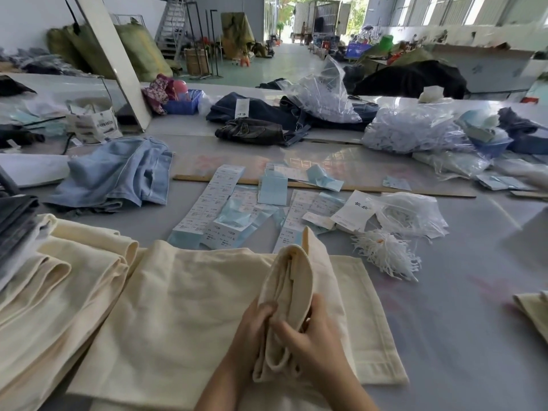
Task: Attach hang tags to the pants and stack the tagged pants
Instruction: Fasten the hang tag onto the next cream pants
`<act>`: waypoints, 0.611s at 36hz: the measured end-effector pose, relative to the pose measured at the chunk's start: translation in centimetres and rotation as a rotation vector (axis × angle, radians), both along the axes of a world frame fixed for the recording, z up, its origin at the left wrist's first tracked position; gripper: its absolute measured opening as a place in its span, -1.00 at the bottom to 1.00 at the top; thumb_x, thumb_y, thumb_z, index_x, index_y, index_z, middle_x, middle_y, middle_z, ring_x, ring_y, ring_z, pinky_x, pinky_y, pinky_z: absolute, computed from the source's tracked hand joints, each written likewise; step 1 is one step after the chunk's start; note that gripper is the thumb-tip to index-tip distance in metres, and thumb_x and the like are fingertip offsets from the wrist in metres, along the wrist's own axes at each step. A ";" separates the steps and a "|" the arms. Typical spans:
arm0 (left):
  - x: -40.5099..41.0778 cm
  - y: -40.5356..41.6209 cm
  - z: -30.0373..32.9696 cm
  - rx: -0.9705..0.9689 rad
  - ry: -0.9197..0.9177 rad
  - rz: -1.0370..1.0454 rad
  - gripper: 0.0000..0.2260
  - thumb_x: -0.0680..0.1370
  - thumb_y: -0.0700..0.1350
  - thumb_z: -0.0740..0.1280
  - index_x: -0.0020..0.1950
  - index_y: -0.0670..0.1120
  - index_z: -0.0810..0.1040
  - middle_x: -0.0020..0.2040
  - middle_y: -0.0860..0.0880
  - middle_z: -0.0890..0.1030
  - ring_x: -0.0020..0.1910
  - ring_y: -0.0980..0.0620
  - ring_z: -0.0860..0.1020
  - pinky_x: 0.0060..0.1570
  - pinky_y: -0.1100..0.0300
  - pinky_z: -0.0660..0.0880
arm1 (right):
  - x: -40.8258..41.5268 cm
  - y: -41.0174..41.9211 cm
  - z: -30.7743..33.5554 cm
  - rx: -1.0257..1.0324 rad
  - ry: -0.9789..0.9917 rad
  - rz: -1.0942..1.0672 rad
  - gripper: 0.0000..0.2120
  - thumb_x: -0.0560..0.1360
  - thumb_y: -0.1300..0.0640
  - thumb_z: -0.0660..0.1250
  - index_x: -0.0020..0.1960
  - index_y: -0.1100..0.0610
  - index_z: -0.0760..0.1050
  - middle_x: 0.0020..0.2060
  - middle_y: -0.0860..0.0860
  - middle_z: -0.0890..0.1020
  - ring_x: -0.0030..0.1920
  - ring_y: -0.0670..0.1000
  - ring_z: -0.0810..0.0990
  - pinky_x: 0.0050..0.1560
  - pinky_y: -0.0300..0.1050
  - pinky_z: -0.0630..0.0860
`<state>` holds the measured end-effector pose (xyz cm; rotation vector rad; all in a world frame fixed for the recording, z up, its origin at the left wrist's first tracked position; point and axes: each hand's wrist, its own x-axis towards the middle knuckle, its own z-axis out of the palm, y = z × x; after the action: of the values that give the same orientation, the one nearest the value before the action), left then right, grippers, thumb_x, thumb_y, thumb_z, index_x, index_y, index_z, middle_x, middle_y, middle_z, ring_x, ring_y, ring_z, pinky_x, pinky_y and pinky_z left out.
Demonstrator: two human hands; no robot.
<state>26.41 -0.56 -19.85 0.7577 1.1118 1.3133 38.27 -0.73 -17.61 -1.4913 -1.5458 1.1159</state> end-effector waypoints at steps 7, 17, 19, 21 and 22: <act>-1.4 -0.5 0.2 0.017 0.231 -0.054 -0.86 0.56 -0.14 0.30 0.06 -0.10 0.63 -0.04 -0.11 0.70 0.03 -0.14 0.64 -0.03 0.08 0.58 | 1.3 -0.3 0.6 0.008 -0.054 0.044 -0.76 0.23 -0.01 0.33 -0.12 -0.02 0.42 -0.26 -0.06 0.59 -0.23 -0.21 0.55 -0.30 -0.35 0.44; -1.5 -1.2 0.7 -0.153 0.143 -0.007 -0.82 0.54 -0.25 0.27 -0.04 -0.13 0.67 -0.07 -0.16 0.70 -0.02 -0.16 0.65 -0.02 0.03 0.55 | 2.8 -1.1 -0.5 -0.030 0.253 -0.004 -0.86 0.38 0.36 0.40 -0.18 0.14 0.53 -0.29 0.10 0.63 -0.35 -0.04 0.60 -0.42 -0.13 0.49; -1.3 -1.1 0.7 -0.205 0.033 0.028 -0.79 0.56 -0.25 0.24 -0.08 -0.14 0.68 -0.08 -0.23 0.69 -0.11 -0.16 0.65 -0.11 0.06 0.55 | 3.2 -1.0 -0.3 -0.077 0.411 0.019 -0.86 0.33 0.26 0.46 -0.14 0.12 0.57 -0.21 0.15 0.66 -0.26 0.02 0.64 -0.28 -0.10 0.53; -1.1 -1.2 0.7 -0.230 -0.055 0.056 -0.81 0.55 -0.22 0.25 -0.05 -0.18 0.68 -0.08 -0.27 0.67 -0.13 -0.19 0.65 -0.10 0.03 0.55 | 3.5 -0.9 -0.4 -0.135 0.571 0.048 -0.79 0.28 0.25 0.49 -0.11 0.08 0.59 -0.16 0.18 0.67 -0.20 0.06 0.64 -0.23 -0.09 0.55; -0.9 -1.2 0.6 -0.229 -0.092 0.060 -0.81 0.54 -0.21 0.26 -0.06 -0.18 0.68 -0.09 -0.27 0.67 -0.14 -0.19 0.65 -0.12 0.03 0.54 | 3.6 -0.8 -0.5 -0.168 0.654 0.060 -0.76 0.28 0.29 0.51 -0.10 0.08 0.59 -0.16 0.20 0.67 -0.21 0.08 0.64 -0.25 -0.10 0.56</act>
<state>25.50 -1.73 -19.27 0.4936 1.1944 1.2329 41.87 -1.56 -18.07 -1.0234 -1.0610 1.6004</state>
